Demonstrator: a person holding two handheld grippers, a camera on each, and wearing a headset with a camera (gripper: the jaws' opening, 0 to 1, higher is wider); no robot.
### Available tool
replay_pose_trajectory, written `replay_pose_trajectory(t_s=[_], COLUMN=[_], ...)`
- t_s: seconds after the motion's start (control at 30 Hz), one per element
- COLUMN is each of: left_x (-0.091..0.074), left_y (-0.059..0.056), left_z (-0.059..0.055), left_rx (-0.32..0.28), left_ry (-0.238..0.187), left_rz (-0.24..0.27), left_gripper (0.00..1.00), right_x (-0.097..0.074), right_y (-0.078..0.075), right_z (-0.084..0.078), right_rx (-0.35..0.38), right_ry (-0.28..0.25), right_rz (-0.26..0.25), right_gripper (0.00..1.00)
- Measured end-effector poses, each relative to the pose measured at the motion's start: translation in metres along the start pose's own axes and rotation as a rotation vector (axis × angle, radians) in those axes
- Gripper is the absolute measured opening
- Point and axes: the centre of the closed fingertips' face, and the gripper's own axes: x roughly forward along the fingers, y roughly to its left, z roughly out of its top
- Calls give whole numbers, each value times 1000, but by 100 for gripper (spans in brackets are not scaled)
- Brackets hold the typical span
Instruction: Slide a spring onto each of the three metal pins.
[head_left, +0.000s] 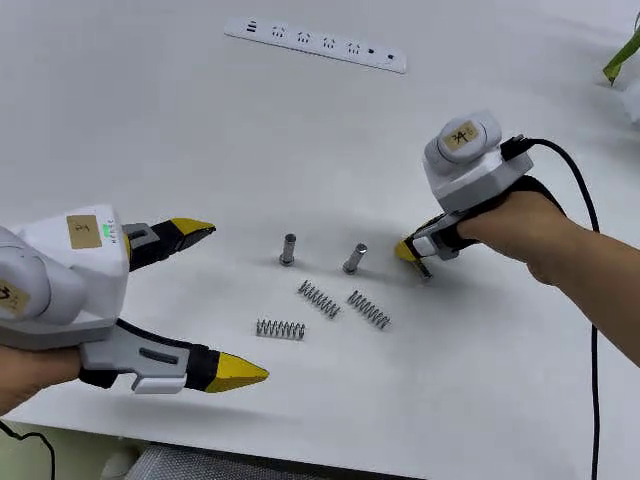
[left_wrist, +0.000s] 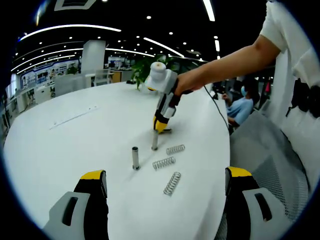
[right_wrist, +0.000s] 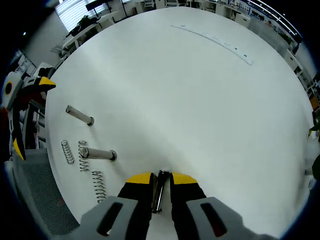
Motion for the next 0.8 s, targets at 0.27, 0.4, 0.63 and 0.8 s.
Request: replay_pose_trajectory(t_s=[0.27, 0.4, 0.63, 0.8], left_x=[1, 1, 1, 1], left_y=[-1, 0, -1, -2], left_z=[1, 1, 1, 1], left_rx=[-5, -9, -10, -8], left_ry=[-4, -6, -5, 0], left_rz=[-1, 0, -1, -1], left_gripper=[100, 100, 100, 100], right_x=[4, 5, 4, 1], right_y=[-5, -6, -6, -6], right_z=[1, 1, 0, -4], right_rx=[-14, 12, 22, 22], right_ry=[10, 5, -2, -16], right_rz=[-27, -38, -47, -46], right_gripper=[10, 10, 9, 9])
